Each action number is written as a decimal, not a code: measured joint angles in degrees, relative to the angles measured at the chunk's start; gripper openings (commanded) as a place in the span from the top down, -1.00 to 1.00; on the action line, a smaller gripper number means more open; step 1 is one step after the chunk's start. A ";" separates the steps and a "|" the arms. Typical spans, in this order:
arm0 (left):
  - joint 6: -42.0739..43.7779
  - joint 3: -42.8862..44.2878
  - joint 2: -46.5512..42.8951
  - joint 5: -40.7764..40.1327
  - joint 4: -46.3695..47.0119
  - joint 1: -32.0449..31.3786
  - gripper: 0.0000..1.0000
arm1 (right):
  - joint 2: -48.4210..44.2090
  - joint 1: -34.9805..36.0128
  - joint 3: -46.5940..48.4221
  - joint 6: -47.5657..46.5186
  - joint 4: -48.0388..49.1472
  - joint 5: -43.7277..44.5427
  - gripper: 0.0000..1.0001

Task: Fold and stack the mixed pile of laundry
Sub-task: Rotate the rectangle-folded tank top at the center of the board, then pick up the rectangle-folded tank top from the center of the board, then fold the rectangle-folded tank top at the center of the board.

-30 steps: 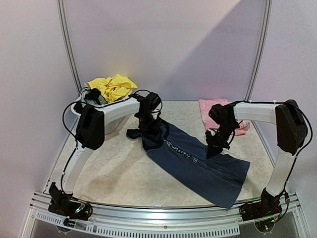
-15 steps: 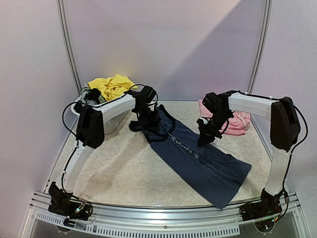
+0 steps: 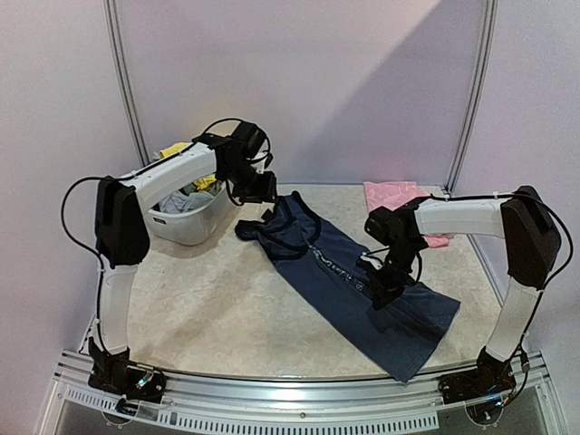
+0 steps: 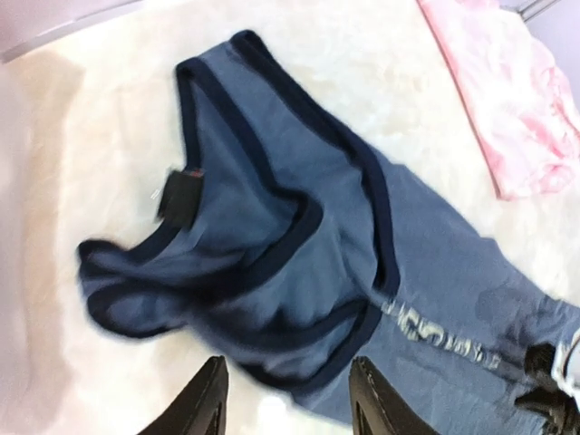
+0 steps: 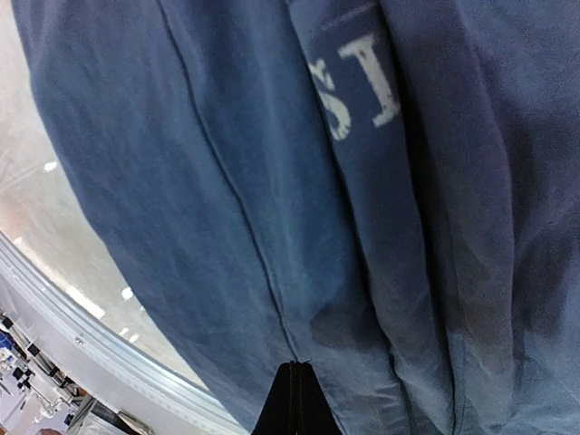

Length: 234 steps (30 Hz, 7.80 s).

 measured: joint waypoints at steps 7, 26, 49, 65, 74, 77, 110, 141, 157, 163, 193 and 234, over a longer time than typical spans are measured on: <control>-1.11 -19.06 -16.92 -4.35 -1.29 -0.94 0.03 | 0.11 1.25 -3.82 0.02 4.52 0.15 1.00; -9.44 -45.57 -52.33 -14.60 -9.03 -6.16 0.04 | 16.48 8.92 13.97 6.93 7.72 -6.75 1.00; -15.50 -64.57 -79.28 -15.63 -16.83 -4.02 -0.83 | 33.05 19.41 50.31 20.83 2.34 -4.94 0.96; -18.58 -74.53 -72.08 5.03 -2.29 -11.39 -0.30 | -13.79 15.17 -2.36 29.51 7.87 3.78 0.45; -22.84 -80.24 -69.07 9.94 5.33 -16.94 -0.25 | -25.97 15.13 -18.36 36.41 9.01 4.85 0.09; -24.55 -82.01 -68.87 9.90 7.37 -18.82 -0.25 | -28.39 15.13 -20.48 37.31 9.79 4.83 0.00; -37.53 -90.38 -52.72 7.87 23.50 -34.05 0.02 | -22.86 16.09 -36.81 41.57 38.10 -8.31 0.43; -38.38 -86.51 -44.11 6.86 31.93 -40.61 1.00 | -22.88 17.09 -37.40 42.10 36.41 -9.40 1.00; -34.25 -69.40 -50.71 4.15 12.09 -40.68 1.00 | -29.92 18.51 -18.12 37.57 16.35 -5.18 1.00; -32.72 -67.01 -50.75 3.15 8.31 -37.11 1.00 | -24.85 18.53 -10.29 35.91 12.48 -0.94 1.00; -24.44 -49.96 -40.83 -0.72 0.07 -22.75 1.00 | -8.83 10.88 15.13 28.09 7.82 9.86 1.00; -11.56 -35.95 -18.27 0.96 0.00 -4.83 1.00 | 19.78 -2.89 42.40 13.81 5.33 -1.18 1.00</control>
